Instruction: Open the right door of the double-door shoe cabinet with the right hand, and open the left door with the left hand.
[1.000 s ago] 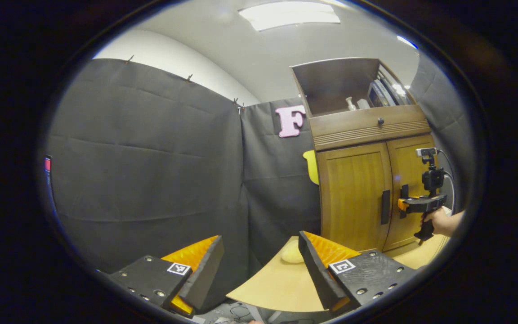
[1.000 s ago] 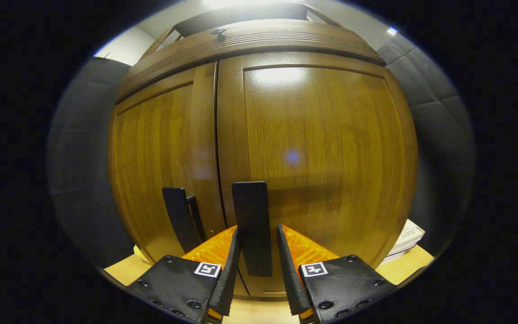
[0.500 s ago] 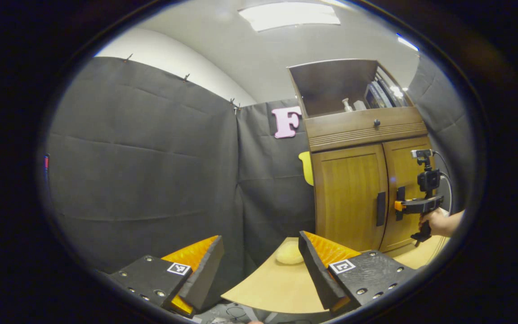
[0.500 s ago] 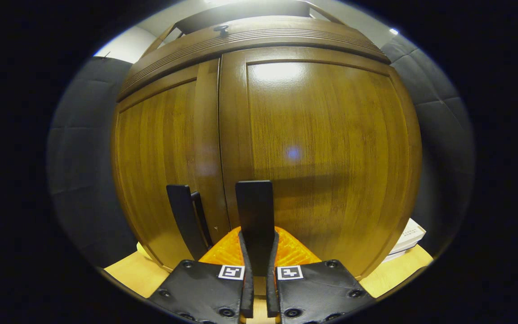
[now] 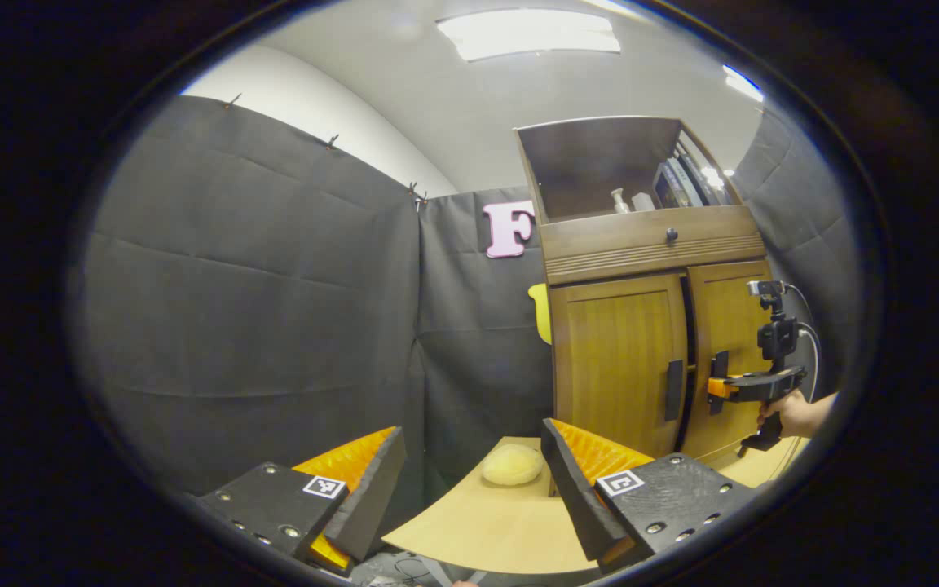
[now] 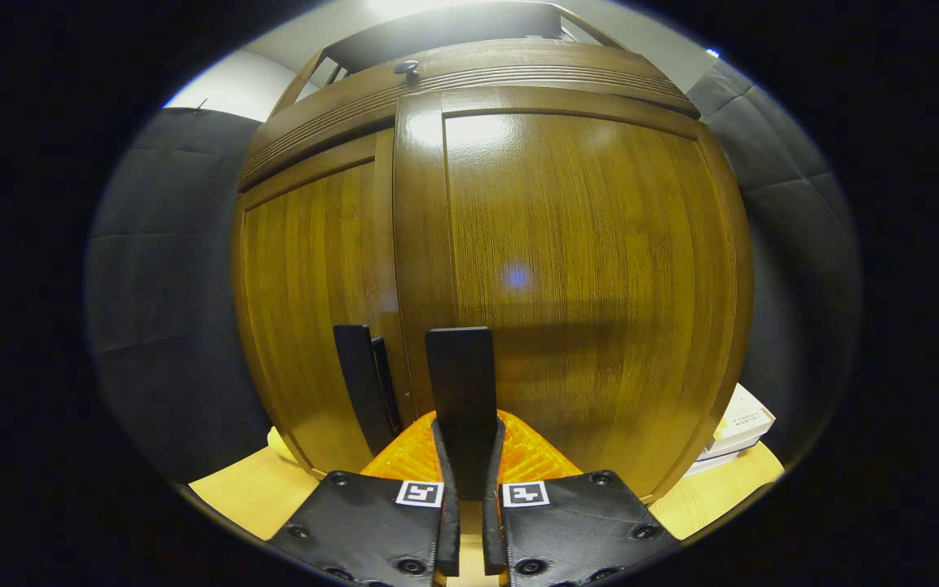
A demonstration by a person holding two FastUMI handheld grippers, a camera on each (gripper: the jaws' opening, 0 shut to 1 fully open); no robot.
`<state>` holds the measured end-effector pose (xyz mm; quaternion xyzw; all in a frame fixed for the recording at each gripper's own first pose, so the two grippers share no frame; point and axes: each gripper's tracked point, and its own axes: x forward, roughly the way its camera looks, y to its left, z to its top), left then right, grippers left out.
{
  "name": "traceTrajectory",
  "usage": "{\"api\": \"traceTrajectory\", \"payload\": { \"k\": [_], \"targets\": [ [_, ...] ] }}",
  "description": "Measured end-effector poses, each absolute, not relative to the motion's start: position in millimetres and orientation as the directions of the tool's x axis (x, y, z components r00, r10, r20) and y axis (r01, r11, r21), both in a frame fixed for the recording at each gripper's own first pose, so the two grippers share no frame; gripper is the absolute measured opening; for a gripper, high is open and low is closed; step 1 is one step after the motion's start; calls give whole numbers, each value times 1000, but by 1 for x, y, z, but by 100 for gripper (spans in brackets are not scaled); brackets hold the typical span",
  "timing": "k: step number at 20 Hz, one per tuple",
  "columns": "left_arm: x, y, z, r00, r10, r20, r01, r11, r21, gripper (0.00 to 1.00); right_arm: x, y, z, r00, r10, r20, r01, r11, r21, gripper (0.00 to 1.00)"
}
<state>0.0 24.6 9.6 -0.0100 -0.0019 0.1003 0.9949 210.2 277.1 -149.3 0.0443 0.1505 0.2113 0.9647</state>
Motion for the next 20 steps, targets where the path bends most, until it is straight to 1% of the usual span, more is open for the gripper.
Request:
{"api": "traceTrajectory", "payload": {
  "k": [3,4,6,7,8,9,10,11,17,18,19,20],
  "targets": [
    [0,22,9,984,179,6,-178,984,-24,97,199,273,-147,855,443,-270,-416,896,154,10],
    [0,22,9,985,171,8,-171,985,-26,97,196,271,-146,851,450,-270,-422,893,155,12],
    [2,21,10,988,156,11,-155,987,-28,97,190,267,-145,844,462,-270,-435,887,158,12],
    [2,21,10,989,148,14,-147,989,-28,97,186,264,-145,841,468,-270,-440,883,160,10],
    [3,20,10,990,140,15,-139,990,-29,97,184,262,-145,838,474,-271,-445,881,163,12],
    [4,20,10,991,131,17,-130,991,-30,97,184,264,-145,836,478,-271,-449,878,165,10],
    [6,20,11,992,123,19,-123,992,-30,97,183,264,-144,833,481,-272,-452,876,168,10],
    [6,18,10,993,115,20,-114,993,-31,97,182,263,-144,832,484,-270,-454,875,169,12],
    [9,14,12,997,68,25,-68,997,-35,97,180,257,-134,822,502,-271,-471,865,173,12],
    [10,14,12,998,61,26,-60,998,-36,97,179,256,-133,820,504,-272,-474,864,173,15],
    [11,13,12,998,53,27,-52,998,-37,97,180,255,-132,819,505,-274,-475,863,172,15],
    [12,13,13,999,45,28,-44,998,-39,97,180,255,-130,817,507,-275,-476,862,173,12]
  ]
}}
